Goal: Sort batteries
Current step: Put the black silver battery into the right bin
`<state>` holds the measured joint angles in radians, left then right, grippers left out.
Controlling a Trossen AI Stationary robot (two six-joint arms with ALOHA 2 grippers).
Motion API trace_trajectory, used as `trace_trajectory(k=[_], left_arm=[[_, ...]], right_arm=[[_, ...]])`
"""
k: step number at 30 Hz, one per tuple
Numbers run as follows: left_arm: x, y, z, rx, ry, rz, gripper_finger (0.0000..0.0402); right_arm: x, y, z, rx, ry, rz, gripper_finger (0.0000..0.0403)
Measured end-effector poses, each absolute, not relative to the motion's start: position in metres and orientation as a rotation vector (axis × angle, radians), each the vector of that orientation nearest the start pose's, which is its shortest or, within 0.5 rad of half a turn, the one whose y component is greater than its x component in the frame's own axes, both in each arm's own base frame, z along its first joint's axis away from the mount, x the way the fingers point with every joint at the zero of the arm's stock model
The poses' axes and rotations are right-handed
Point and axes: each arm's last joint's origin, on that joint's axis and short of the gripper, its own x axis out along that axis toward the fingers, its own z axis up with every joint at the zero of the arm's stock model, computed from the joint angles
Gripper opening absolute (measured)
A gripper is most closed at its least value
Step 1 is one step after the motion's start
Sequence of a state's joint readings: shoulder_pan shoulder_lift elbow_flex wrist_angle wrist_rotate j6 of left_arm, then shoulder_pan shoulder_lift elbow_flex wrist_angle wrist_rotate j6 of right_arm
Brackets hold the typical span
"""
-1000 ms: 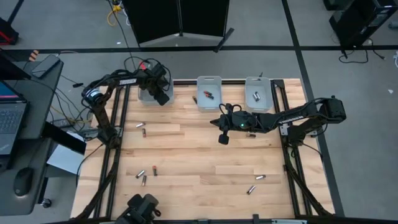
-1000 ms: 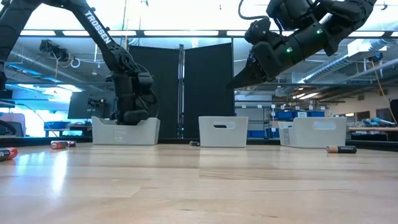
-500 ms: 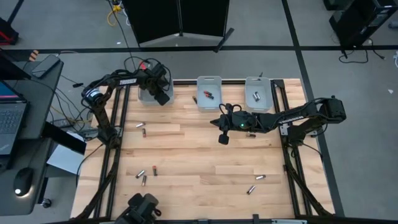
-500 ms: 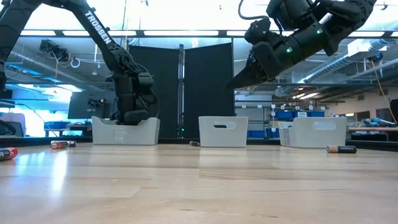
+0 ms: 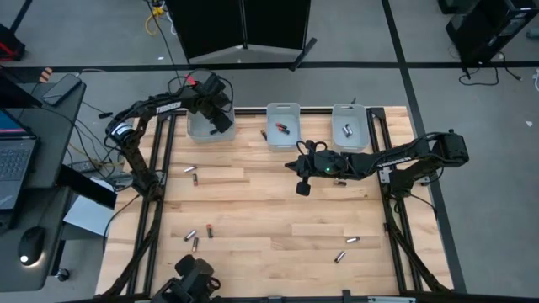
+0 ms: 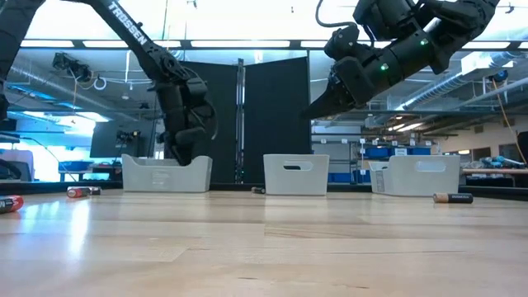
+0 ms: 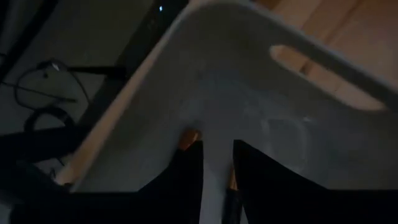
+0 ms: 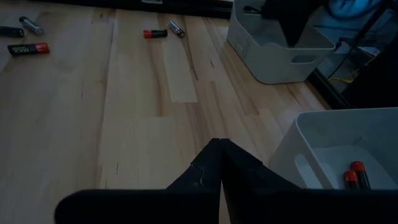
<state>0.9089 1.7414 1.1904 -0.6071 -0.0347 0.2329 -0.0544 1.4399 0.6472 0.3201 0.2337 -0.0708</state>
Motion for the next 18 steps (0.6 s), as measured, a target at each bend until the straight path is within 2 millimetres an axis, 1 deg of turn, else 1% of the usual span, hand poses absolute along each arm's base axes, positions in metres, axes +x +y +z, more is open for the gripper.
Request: trace_trajectory(k=[5,10,13,18], left_arm=[[0.206,0.262,0.228,-0.262,1.079,0.718,0.0096],[0.212,0.242,0.254,-0.197,0.995,0.699,0.0095],[0.217,0.223,0.258,-0.182,0.955,0.662,0.0094],[0.214,0.183,0.252,-0.213,0.933,0.597,0.0094]], right_arm=[[0.285,-0.022,0.189,-0.104,0.482,-0.268,0.0013],[0.285,-0.022,0.189,-0.086,0.480,-0.272,0.0023],[0.285,-0.022,0.189,-0.086,0.480,-0.272,0.0024],[0.285,-0.022,0.189,-0.085,0.480,-0.273,0.0017]])
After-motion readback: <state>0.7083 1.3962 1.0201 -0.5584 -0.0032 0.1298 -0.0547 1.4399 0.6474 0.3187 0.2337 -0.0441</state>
